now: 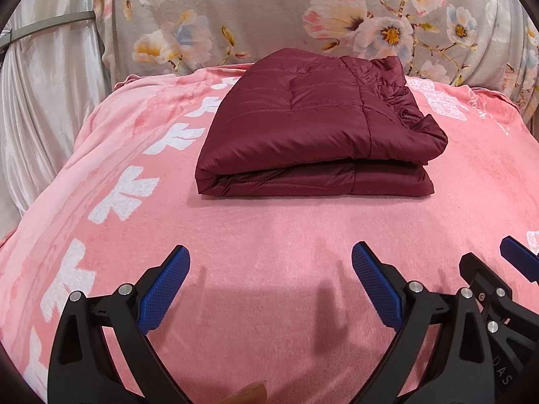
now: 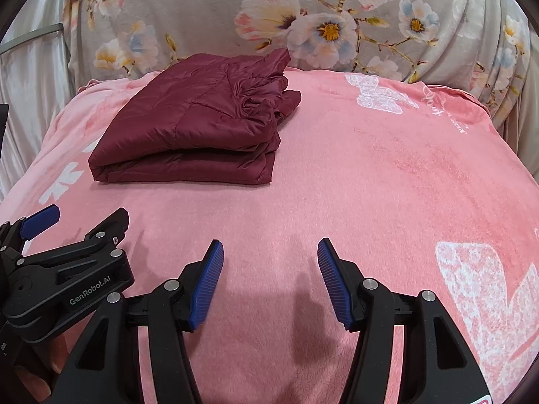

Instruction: Fold large clothes

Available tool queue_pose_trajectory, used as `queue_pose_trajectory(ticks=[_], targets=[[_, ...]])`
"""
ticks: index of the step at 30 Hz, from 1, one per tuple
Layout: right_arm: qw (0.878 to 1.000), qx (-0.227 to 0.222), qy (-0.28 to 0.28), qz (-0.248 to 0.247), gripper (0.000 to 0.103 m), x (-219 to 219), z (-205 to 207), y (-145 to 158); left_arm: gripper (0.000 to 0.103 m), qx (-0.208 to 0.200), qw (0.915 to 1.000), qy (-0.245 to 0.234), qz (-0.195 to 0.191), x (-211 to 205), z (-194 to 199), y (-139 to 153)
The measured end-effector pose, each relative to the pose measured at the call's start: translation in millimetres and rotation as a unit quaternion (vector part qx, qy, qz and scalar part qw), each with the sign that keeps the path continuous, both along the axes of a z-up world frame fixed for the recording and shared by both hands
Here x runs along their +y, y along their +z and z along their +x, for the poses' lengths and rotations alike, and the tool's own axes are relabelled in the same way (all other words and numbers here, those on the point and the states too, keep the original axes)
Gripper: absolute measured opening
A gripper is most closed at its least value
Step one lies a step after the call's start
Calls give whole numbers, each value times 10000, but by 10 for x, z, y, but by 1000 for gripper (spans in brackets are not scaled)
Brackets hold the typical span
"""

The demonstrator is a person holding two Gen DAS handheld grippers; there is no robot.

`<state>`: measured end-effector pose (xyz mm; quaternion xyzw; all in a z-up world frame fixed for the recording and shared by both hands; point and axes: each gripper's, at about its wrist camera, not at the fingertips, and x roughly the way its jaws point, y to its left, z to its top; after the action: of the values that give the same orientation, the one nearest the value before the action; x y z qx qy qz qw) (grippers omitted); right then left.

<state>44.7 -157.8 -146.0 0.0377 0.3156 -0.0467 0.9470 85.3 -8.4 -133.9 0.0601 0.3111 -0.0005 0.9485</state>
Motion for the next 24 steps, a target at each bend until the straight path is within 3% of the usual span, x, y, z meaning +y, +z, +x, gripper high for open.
queue_pose_trajectory(ticks=[24], targets=[[10000, 13, 18, -52, 57, 6, 6, 3, 94, -41, 10000, -48, -41, -4, -22, 27]])
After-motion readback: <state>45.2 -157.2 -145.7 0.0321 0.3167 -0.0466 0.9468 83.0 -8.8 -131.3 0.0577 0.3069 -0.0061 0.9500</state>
